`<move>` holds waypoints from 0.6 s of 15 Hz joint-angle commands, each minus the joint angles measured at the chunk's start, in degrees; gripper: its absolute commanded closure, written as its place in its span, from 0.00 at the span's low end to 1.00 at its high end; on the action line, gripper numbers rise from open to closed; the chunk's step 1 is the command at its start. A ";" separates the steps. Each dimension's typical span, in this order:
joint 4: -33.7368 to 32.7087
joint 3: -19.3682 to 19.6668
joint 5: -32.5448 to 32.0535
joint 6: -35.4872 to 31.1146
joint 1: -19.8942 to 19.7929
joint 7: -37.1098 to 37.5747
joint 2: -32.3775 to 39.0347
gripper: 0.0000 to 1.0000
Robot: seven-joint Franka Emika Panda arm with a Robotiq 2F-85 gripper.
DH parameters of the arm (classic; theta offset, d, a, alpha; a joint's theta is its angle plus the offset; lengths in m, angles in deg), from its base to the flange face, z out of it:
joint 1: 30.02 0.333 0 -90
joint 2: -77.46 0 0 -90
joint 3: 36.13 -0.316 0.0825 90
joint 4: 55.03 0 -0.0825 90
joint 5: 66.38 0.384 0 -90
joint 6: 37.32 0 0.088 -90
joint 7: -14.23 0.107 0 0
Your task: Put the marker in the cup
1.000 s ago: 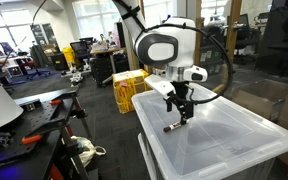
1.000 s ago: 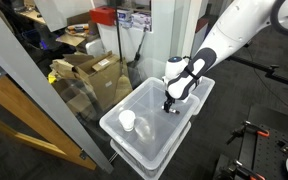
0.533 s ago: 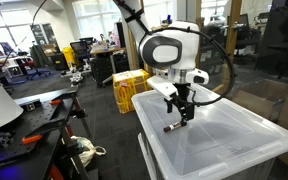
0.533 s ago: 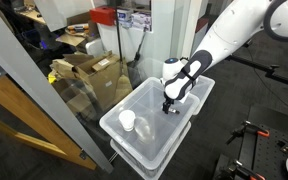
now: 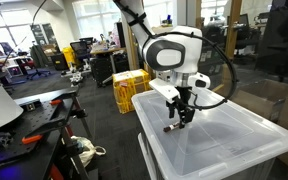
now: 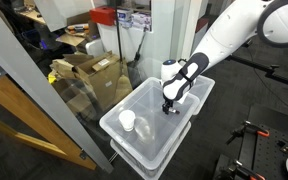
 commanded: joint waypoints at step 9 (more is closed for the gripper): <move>-2.89 1.15 0.94 3.63 1.20 2.62 0.61 0.95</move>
